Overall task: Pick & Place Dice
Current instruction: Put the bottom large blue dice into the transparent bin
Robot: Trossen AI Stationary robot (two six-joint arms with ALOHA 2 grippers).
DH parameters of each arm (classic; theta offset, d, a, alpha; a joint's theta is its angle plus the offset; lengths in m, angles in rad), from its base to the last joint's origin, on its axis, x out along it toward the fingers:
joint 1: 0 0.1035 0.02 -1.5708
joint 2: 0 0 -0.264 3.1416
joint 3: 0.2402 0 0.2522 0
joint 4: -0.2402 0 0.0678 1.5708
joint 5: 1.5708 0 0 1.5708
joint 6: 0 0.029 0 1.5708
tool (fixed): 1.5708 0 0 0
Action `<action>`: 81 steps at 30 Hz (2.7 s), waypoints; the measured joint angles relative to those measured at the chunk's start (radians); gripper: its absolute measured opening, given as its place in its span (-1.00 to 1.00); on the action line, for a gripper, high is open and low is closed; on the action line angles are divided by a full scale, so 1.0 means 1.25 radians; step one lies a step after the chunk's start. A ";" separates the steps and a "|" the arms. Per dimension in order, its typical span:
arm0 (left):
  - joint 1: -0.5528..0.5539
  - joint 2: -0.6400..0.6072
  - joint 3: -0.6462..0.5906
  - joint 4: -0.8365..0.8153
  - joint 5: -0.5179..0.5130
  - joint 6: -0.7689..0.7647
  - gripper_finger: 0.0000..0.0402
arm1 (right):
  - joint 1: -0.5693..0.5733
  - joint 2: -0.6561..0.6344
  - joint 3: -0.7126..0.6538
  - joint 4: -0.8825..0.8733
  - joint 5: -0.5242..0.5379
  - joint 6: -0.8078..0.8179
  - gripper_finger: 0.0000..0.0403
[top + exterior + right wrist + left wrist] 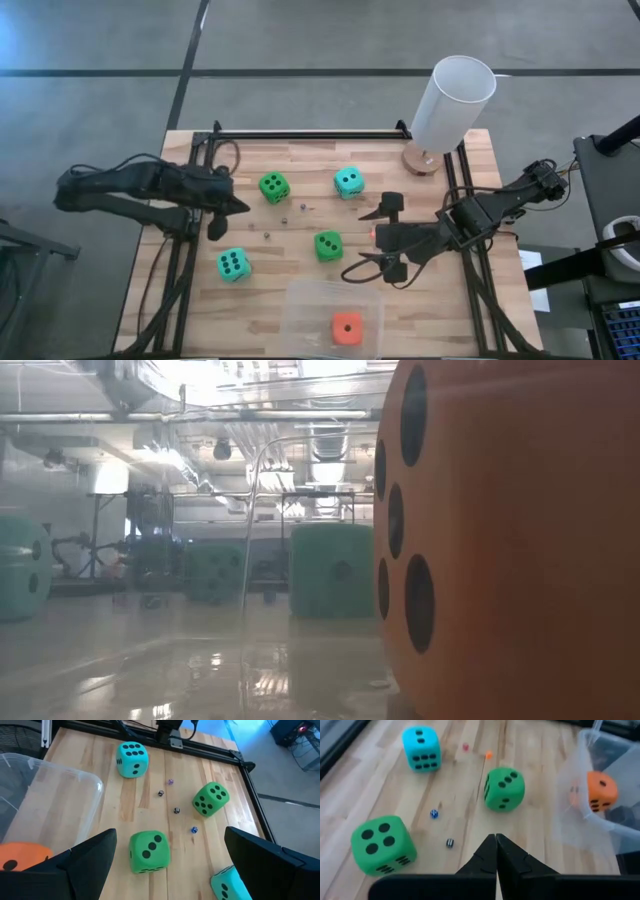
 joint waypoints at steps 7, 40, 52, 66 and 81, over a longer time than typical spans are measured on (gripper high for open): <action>-0.006 0.137 0.101 -0.152 -0.006 -0.030 -1.00 | -0.002 -0.005 0.000 -0.012 0.000 0.073 0.82; -0.005 0.256 0.131 -0.311 0.016 -0.191 -0.75 | -0.001 -0.001 -0.001 -0.023 -0.067 0.101 0.82; -0.005 0.256 0.130 -0.310 0.016 -0.186 -0.29 | -0.002 -0.001 0.000 -0.023 -0.119 0.096 0.82; -0.061 0.256 0.130 -0.315 0.070 -0.201 -0.27 | -0.005 -0.001 0.000 -0.023 -0.120 0.096 0.82; -0.289 0.256 0.130 -0.309 -0.038 -0.367 -0.26 | -0.005 -0.001 0.000 -0.023 -0.120 0.096 0.82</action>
